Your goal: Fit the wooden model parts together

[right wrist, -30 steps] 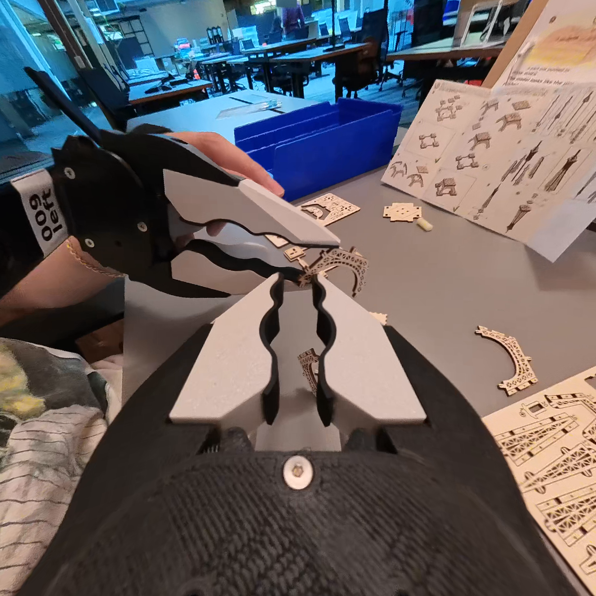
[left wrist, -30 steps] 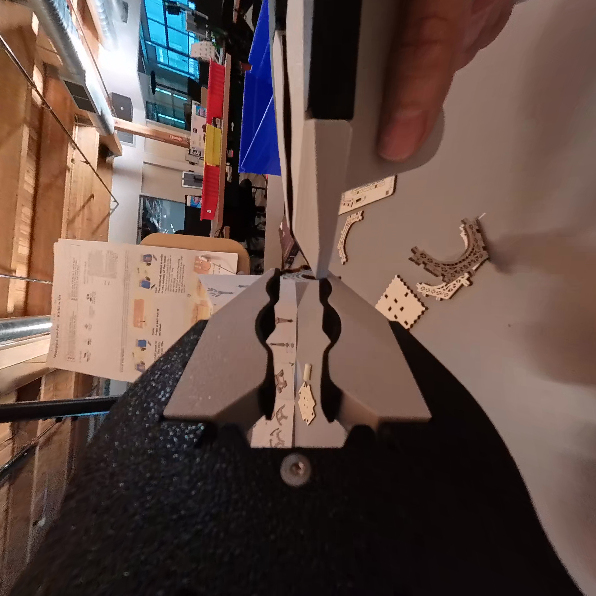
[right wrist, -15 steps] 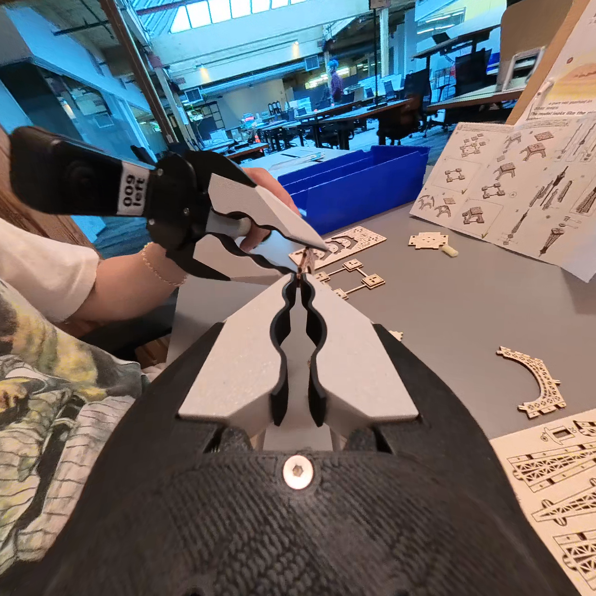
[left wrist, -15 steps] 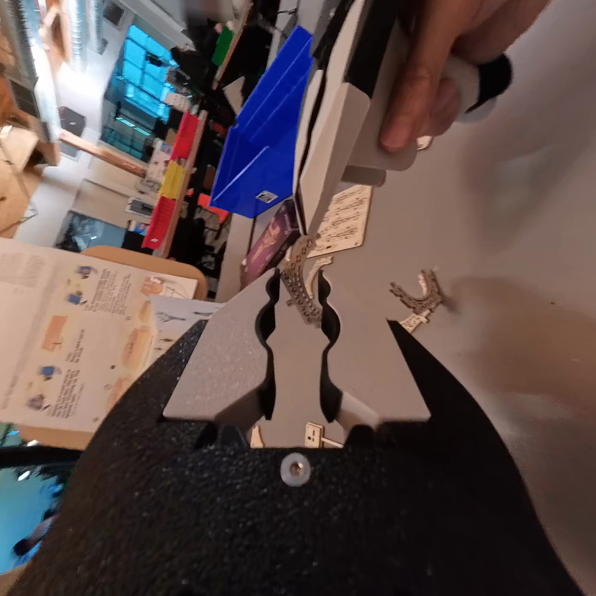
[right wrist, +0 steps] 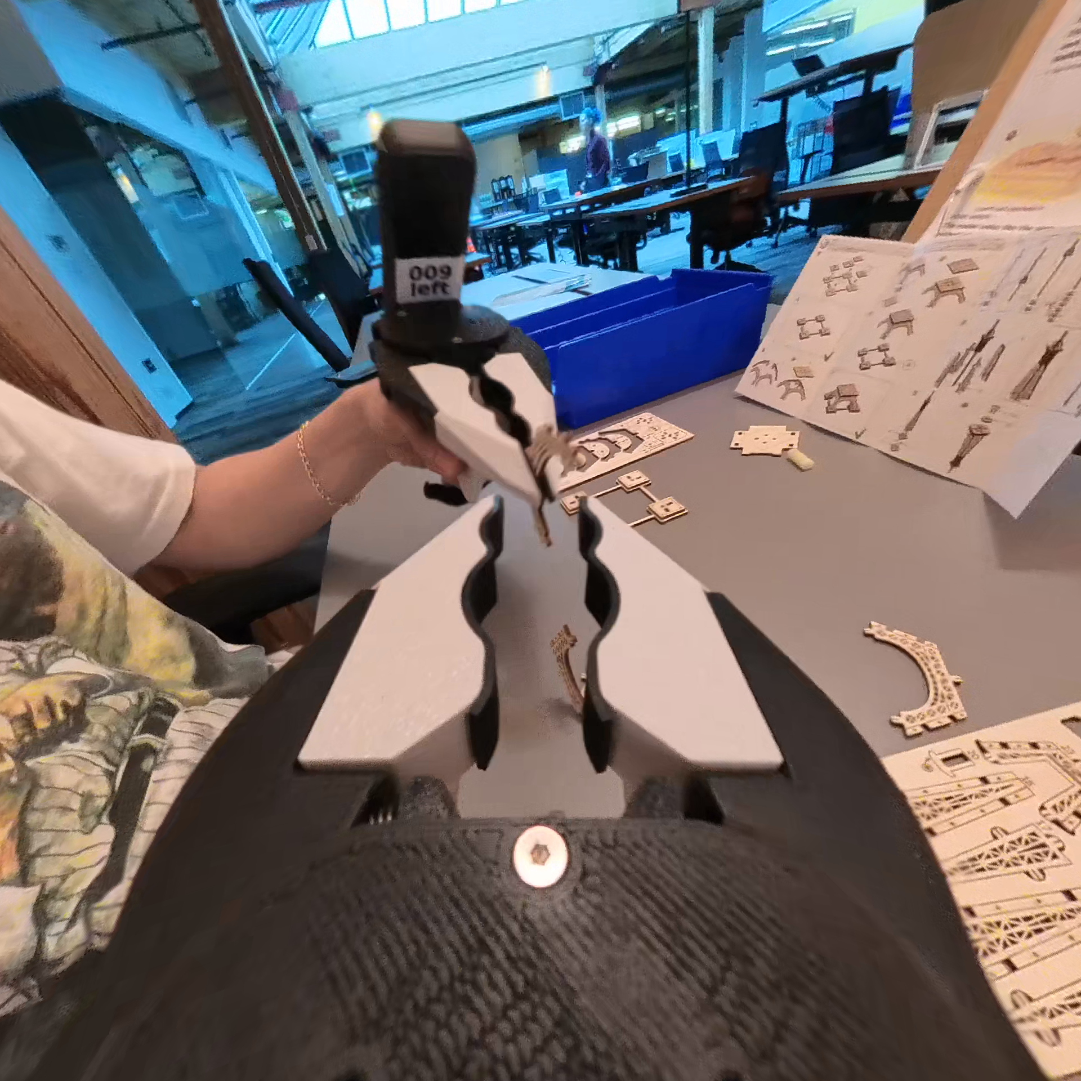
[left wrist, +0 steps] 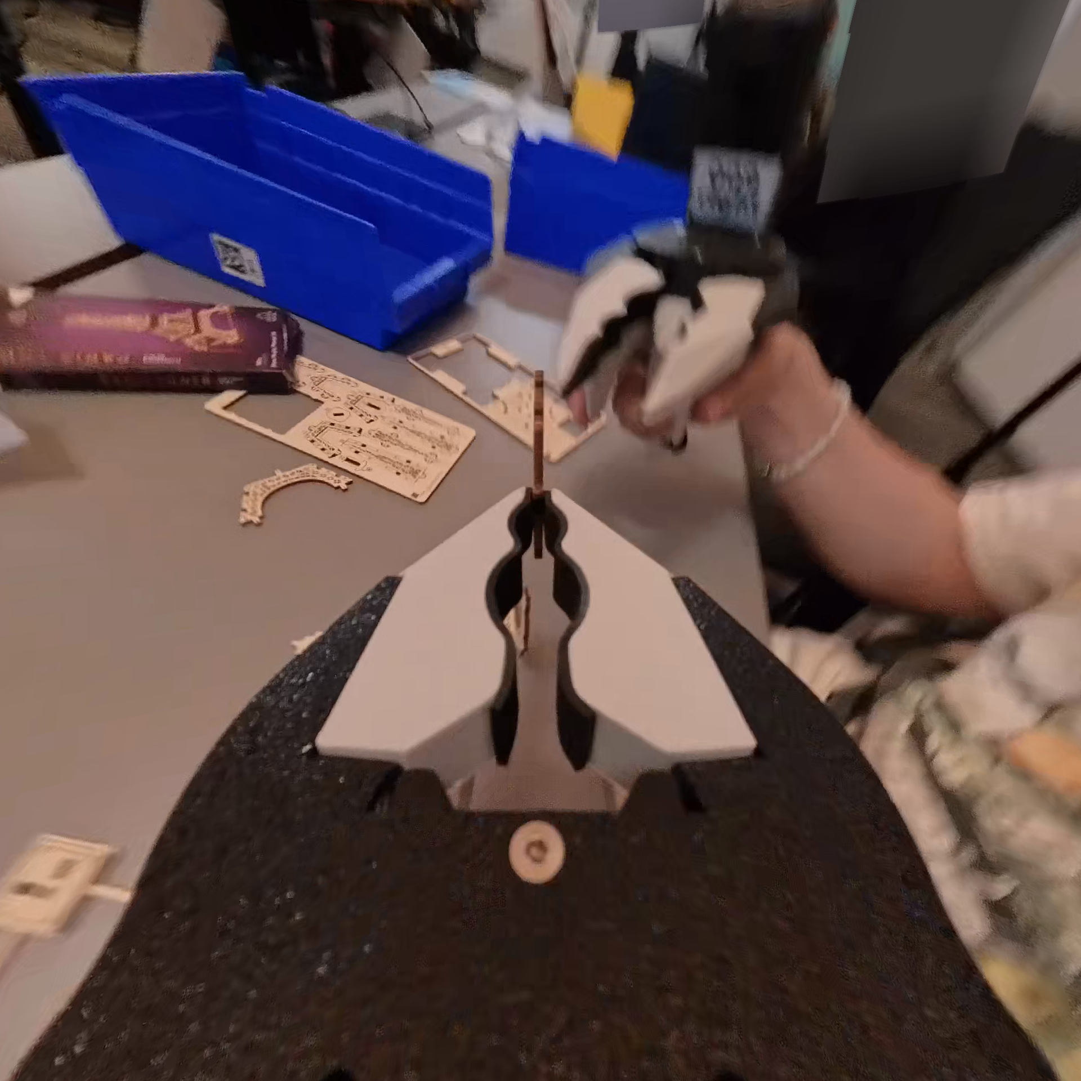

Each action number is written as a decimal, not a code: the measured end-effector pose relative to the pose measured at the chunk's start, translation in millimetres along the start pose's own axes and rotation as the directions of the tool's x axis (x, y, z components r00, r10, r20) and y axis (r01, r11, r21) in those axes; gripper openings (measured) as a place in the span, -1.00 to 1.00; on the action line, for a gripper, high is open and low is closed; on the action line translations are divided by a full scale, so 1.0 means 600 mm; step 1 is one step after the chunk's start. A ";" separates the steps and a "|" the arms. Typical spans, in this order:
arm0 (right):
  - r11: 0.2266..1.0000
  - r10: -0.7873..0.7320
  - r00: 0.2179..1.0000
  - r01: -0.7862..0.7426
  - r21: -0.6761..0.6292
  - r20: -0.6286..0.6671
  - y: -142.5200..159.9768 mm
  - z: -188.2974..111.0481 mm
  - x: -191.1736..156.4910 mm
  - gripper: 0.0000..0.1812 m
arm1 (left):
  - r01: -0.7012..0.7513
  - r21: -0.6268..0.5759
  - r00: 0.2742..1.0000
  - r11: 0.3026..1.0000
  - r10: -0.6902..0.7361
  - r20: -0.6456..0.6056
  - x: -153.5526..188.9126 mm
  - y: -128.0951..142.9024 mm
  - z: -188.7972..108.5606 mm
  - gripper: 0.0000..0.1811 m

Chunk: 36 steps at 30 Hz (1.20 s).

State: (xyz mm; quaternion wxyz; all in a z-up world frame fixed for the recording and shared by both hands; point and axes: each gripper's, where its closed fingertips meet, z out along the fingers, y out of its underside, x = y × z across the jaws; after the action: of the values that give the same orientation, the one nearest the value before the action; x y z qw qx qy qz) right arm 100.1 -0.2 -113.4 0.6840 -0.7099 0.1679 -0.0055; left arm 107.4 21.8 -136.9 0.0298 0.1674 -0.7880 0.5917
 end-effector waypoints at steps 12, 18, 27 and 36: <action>0.984 0.163 0.982 -0.169 0.062 0.100 0.008 0.063 -0.020 -0.92 | 0.558 0.427 0.826 0.711 -0.424 -0.372 -0.014 -0.048 -0.033 -1.00; 0.964 0.236 0.966 -0.246 0.098 0.106 0.003 0.064 -0.009 -0.93 | 0.476 0.479 0.877 0.737 -0.358 -0.321 -0.011 -0.053 -0.044 -1.00; 0.969 0.209 0.973 -0.219 0.113 0.096 -0.001 0.070 -0.010 -0.97 | 0.434 0.480 0.898 0.763 -0.320 -0.302 0.002 -0.052 -0.032 -1.00; 0.959 0.276 0.958 -0.280 -0.044 -0.082 0.038 0.045 0.038 -0.99 | -0.291 0.066 0.905 0.954 0.252 0.343 -0.060 0.015 -0.044 -0.68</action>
State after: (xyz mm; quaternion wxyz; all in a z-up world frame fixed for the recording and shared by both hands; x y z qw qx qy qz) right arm 122.7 20.3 -142.1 0.6512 -0.6972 0.2916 0.0688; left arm 134.5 57.2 -145.9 -0.1956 0.1543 -0.7618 0.5980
